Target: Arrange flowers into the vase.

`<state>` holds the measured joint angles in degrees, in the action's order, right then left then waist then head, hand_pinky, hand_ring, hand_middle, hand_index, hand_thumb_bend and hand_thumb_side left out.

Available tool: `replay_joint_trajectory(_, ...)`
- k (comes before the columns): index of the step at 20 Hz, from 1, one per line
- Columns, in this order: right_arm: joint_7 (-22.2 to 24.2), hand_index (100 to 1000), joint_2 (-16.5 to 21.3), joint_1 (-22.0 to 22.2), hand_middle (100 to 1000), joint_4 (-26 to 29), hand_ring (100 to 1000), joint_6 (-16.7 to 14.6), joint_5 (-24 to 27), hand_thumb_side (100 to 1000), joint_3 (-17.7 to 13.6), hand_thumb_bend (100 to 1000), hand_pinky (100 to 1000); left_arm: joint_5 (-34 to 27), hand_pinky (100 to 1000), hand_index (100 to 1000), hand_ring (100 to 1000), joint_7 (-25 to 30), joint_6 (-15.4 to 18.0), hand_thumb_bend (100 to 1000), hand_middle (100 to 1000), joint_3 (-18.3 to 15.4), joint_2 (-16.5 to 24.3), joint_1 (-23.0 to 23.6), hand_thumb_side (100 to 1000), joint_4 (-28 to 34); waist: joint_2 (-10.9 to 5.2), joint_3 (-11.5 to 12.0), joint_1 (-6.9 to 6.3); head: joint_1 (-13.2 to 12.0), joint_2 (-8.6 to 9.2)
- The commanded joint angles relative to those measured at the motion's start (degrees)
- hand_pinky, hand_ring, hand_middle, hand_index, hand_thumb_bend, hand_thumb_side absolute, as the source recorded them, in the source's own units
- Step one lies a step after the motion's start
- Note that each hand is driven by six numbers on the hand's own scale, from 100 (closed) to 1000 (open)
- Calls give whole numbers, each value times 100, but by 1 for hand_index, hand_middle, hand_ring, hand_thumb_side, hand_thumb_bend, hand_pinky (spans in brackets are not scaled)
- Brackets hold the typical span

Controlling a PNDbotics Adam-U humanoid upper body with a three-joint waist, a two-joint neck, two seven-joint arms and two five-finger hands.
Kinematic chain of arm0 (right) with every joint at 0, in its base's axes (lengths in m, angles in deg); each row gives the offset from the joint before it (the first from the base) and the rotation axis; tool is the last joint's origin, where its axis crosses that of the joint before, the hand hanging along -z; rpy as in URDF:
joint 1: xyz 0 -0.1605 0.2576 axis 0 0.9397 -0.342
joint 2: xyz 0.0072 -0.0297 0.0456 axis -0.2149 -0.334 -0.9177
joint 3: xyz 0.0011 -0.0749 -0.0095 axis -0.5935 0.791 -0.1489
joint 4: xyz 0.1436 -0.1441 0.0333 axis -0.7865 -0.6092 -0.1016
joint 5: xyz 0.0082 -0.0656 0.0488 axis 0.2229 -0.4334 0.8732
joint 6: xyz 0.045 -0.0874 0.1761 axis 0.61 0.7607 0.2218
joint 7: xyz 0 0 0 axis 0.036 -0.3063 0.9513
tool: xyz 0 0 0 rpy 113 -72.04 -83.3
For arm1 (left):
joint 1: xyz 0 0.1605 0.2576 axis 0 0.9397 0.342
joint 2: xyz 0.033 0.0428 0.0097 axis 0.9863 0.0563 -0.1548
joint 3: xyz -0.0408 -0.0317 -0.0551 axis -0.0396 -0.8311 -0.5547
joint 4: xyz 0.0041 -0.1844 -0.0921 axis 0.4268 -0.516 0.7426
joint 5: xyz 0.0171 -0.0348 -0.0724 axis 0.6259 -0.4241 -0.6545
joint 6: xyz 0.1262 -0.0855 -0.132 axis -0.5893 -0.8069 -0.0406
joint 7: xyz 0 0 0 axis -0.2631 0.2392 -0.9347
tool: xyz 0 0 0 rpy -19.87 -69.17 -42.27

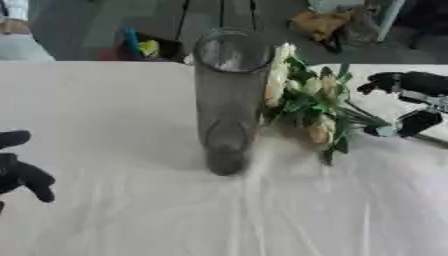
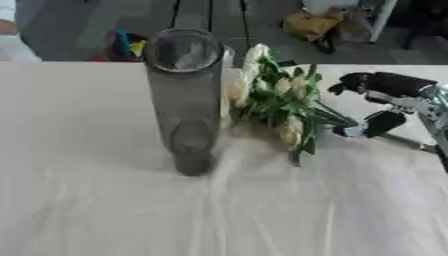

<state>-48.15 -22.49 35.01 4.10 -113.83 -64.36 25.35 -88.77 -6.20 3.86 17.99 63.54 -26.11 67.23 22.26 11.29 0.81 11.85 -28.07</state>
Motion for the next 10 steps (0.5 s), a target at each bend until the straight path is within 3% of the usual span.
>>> replay_joint_trajectory(1, -95, 928, 293, 25, 766, 177, 1000, -13, -10, 570, -35, 396, 699, 18, 434, 784, 583, 32, 0, 100, 813, 66, 11, -55, 970, 106, -18, -8, -43, 8, 79)
replay_joint_trajectory(10, -196, 899, 384, 144, 735, 271, 1000, 44, -55, 507, -46, 360, 681, 50, 433, 784, 584, 46, -11, 100, 815, 74, 10, -54, 972, 106, 21, -24, -30, 20, 89)
